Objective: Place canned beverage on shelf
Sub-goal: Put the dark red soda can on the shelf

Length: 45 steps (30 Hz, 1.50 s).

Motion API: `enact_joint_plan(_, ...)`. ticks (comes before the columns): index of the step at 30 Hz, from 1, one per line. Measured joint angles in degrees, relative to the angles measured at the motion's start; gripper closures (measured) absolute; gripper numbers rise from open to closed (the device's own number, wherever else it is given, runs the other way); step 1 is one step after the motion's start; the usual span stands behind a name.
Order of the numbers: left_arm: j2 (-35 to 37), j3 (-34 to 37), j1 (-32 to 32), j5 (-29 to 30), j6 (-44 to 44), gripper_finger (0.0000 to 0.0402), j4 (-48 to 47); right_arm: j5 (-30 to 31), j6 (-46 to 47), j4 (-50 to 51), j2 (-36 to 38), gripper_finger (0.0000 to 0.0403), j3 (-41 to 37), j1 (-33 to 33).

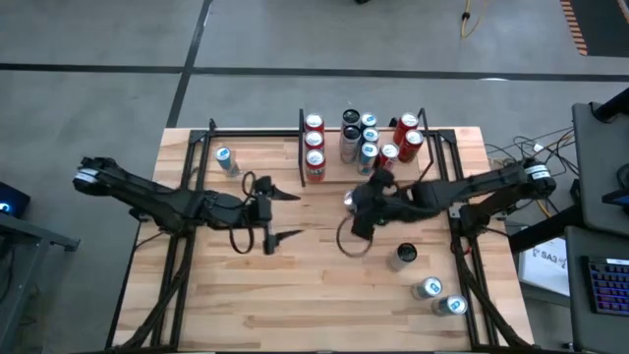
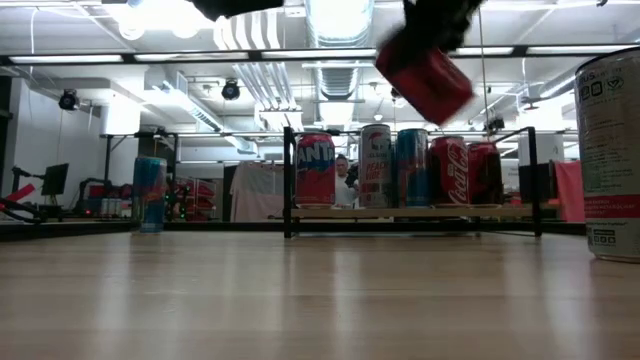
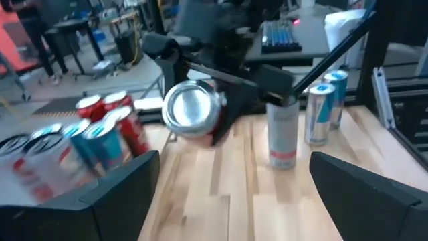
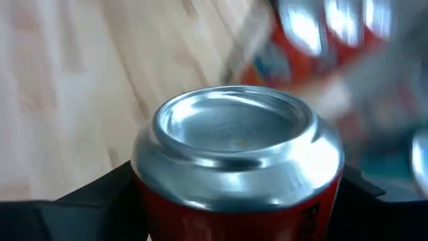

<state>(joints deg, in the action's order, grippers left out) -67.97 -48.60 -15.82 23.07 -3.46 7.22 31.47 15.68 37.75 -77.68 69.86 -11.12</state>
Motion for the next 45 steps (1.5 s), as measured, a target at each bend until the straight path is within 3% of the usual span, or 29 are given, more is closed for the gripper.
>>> enact_joint_plan(4,-4.65,0.0,0.01,-0.15,-1.79,0.0033,6.28,5.77,-12.13,-10.85,-2.17,0.0111,-0.29,-4.73)
enact_joint_plan(8,-9.02,0.0,0.01,-0.16,-2.6,0.0033,12.86,9.72,-18.07,-17.81,-4.59,0.0111,-0.3,-7.29)
enact_joint_plan(15,-15.27,-0.01,0.01,-1.68,-4.5,0.0033,24.69,10.63,-18.72,-20.48,-7.88,0.0111,-0.3,-7.49)
enact_joint_plan(20,-17.98,0.0,0.14,-1.59,-5.3,0.0033,27.56,10.52,-19.32,-20.85,-8.71,0.0111,0.05,-7.51)
enact_joint_plan(32,-21.71,-0.02,0.78,5.89,-11.03,0.0033,35.2,10.55,-20.26,-22.27,-8.71,0.0111,0.05,-7.5)
enact_joint_plan(37,-21.77,-0.02,0.93,8.23,-6.12,0.0033,35.33,11.29,-20.65,-22.29,-8.71,0.0111,0.07,-7.45)
enact_joint_plan(42,-21.77,-0.02,1.14,8.84,2.85,0.0033,35.73,20.46,-24.13,-22.38,-8.71,0.0111,0.09,-7.49)
enact_joint_plan(45,-21.77,-0.46,1.72,9.45,4.05,0.0033,35.63,22.73,-27.49,-23.27,-8.71,0.0111,0.13,-7.38)
